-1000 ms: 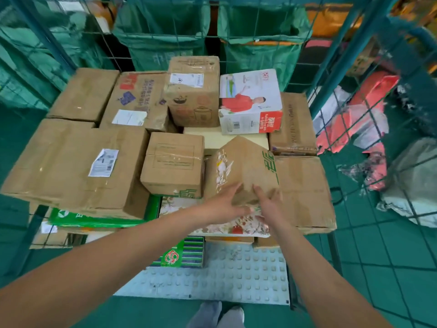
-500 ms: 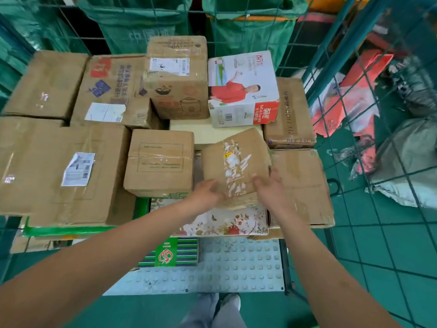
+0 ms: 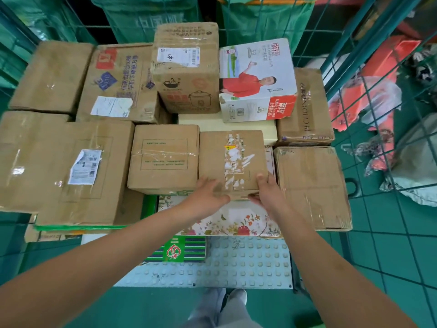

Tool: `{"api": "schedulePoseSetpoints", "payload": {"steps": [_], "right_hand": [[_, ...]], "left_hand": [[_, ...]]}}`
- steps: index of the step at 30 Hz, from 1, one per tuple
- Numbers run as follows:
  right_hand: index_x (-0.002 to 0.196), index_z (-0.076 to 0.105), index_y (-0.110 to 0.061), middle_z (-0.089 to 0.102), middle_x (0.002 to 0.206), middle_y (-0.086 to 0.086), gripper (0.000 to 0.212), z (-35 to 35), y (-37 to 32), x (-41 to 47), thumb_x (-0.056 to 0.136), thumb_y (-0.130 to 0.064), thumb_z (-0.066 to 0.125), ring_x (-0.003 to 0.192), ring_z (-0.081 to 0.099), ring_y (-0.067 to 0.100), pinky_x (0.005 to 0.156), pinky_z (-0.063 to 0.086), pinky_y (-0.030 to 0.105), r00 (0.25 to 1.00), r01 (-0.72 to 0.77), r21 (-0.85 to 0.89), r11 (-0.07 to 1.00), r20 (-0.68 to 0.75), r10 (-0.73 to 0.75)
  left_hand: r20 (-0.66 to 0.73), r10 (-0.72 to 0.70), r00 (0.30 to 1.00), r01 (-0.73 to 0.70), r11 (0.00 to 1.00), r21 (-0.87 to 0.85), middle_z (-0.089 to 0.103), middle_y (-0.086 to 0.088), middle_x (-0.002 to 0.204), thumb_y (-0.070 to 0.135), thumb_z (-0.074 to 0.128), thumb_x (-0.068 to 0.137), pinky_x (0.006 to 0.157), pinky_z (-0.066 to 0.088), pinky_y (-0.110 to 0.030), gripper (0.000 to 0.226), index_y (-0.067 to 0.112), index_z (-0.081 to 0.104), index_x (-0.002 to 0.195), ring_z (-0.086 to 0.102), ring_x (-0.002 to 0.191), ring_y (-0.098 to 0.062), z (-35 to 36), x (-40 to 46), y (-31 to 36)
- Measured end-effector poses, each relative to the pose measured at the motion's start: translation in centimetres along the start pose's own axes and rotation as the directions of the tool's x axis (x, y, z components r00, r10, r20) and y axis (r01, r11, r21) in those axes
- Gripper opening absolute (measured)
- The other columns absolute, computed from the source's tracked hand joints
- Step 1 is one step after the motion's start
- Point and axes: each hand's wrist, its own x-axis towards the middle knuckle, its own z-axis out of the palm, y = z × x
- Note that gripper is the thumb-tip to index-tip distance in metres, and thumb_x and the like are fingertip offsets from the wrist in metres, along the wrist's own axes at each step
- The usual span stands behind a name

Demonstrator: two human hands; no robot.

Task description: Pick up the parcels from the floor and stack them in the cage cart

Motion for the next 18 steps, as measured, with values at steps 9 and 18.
{"api": "schedulePoseSetpoints", "payload": {"steps": [9, 18], "right_hand": [[0.152, 0.033, -0.022, 0.057, 0.131, 0.003, 0.042, 1.2, -1.0, -0.3, 0.111, -0.032, 0.037, 0.101, 0.062, 0.016, 0.091, 0.061, 0.044, 0.998, -0.031, 0.162, 0.986, -0.049, 0.040], [0.166, 0.012, -0.020, 0.026, 0.158, -0.012, 0.062, 0.9, 1.2, -3.6, 0.112, -0.020, 0.043, 0.118, 0.054, 0.016, 0.110, 0.048, 0.035, 0.997, 0.017, 0.284, 0.959, -0.078, 0.005]], "left_hand": [[0.044, -0.011, 0.999, 0.003, 0.986, 0.167, 0.040, -0.001, 0.157, 0.042, 0.057, 0.100, 0.091, 0.047, -0.028, 0.055, 0.027, 0.045, 0.152, 0.054, 0.123, -0.020, 0.1, 1.1, 0.5], [0.036, -0.005, 0.999, -0.003, 0.972, 0.234, 0.023, -0.006, 0.164, 0.040, 0.063, 0.099, 0.089, 0.051, -0.029, 0.067, 0.032, 0.033, 0.159, 0.057, 0.122, -0.025, 1.4, -0.3, -0.3]]}}
